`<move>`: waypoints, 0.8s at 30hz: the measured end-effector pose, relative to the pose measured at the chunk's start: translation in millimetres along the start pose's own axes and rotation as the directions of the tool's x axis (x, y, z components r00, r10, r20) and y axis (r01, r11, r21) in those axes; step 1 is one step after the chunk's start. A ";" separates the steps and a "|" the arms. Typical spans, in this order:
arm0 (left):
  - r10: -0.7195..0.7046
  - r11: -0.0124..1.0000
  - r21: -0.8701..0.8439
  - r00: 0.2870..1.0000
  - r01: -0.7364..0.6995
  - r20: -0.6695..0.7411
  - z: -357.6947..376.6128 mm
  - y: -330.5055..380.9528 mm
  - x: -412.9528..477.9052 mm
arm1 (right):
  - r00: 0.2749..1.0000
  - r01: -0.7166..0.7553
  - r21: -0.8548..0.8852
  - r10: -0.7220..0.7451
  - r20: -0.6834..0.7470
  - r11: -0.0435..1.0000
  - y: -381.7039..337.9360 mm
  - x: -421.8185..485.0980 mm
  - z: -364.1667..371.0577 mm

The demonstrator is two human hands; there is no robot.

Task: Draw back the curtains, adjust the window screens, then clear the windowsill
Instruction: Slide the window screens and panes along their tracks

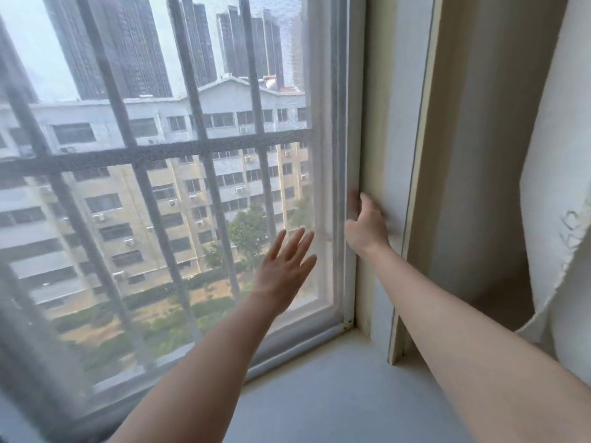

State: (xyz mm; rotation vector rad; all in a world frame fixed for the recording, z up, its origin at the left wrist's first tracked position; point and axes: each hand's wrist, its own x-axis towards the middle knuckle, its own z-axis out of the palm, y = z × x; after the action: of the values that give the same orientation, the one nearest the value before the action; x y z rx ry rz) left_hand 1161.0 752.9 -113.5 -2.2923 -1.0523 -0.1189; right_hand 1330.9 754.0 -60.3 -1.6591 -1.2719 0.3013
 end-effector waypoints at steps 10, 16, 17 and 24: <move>-0.050 0.927 0.374 0.981 -0.024 0.188 11.9 -29.7 -3.1 | 0.936 -0.011 0.212 0.085 -0.342 0.977 -11.4 22.5 37.6; -0.076 0.892 0.452 0.979 -0.018 0.188 10.7 -46.0 -27.9 | 0.914 0.044 0.233 0.055 -0.403 0.972 -25.2 6.6 60.3; -0.068 0.885 0.464 0.981 -0.025 0.181 12.4 -49.6 -33.5 | 0.911 0.055 0.234 0.048 -0.411 0.971 -29.0 2.8 64.4; -0.026 0.822 0.569 0.995 -0.036 0.101 25.4 -78.3 -78.1 | 0.914 0.062 0.234 0.038 -0.404 0.970 -64.4 -32.8 90.7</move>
State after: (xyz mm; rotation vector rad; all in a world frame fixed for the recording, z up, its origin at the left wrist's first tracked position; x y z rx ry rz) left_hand 1047.8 754.8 -120.7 -1.7625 -0.9688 0.2907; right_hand 1216.7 773.5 -63.9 -1.4113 -0.8923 0.0894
